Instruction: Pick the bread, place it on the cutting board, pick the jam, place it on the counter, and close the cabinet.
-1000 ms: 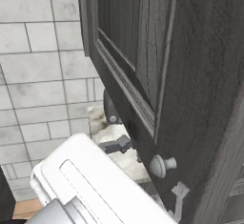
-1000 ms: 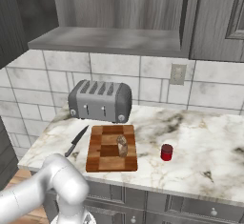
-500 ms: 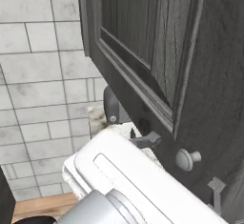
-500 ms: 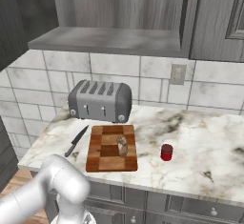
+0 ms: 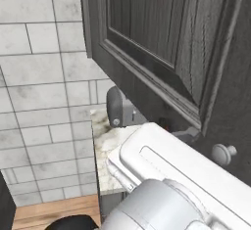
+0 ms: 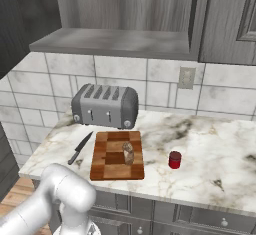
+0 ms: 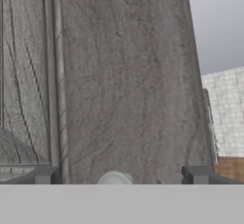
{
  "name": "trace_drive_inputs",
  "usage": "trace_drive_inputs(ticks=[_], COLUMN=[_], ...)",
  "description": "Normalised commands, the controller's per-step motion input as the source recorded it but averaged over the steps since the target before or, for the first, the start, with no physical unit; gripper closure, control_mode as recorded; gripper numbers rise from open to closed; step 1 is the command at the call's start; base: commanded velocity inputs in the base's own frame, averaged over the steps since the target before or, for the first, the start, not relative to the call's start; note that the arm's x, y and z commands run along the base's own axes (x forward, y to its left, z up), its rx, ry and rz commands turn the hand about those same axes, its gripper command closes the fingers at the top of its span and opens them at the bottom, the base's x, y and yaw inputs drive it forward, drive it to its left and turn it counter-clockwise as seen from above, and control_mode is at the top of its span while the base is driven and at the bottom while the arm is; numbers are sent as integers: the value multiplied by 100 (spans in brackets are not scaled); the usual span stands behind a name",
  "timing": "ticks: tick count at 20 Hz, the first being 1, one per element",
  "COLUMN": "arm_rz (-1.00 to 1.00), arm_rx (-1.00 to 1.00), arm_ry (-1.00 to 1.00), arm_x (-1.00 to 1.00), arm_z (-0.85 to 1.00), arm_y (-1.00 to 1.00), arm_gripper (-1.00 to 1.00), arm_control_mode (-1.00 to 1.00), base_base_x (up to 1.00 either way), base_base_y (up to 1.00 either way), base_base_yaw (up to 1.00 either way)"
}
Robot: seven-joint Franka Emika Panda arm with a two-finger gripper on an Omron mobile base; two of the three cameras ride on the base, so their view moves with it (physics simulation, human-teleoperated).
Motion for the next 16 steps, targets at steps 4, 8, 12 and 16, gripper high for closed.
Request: trace_drive_inputs(ticks=[4, 8, 12, 16], arm_rz=[2, 2, 2, 3], arm_rx=[0, 0, 0, 0], arm_ry=[0, 0, 0, 0], arm_x=[12, 13, 12, 12], arm_z=[0, 0, 0, 0], arm_y=[-42, -41, -40, -38], arm_gripper=[-100, -100, -100, -100], arm_control_mode=[-100, -100, -100, -100], base_base_x=[0, 0, 0, 0], base_base_y=[0, 0, 0, 0], base_base_yaw=[0, 0, 0, 0])
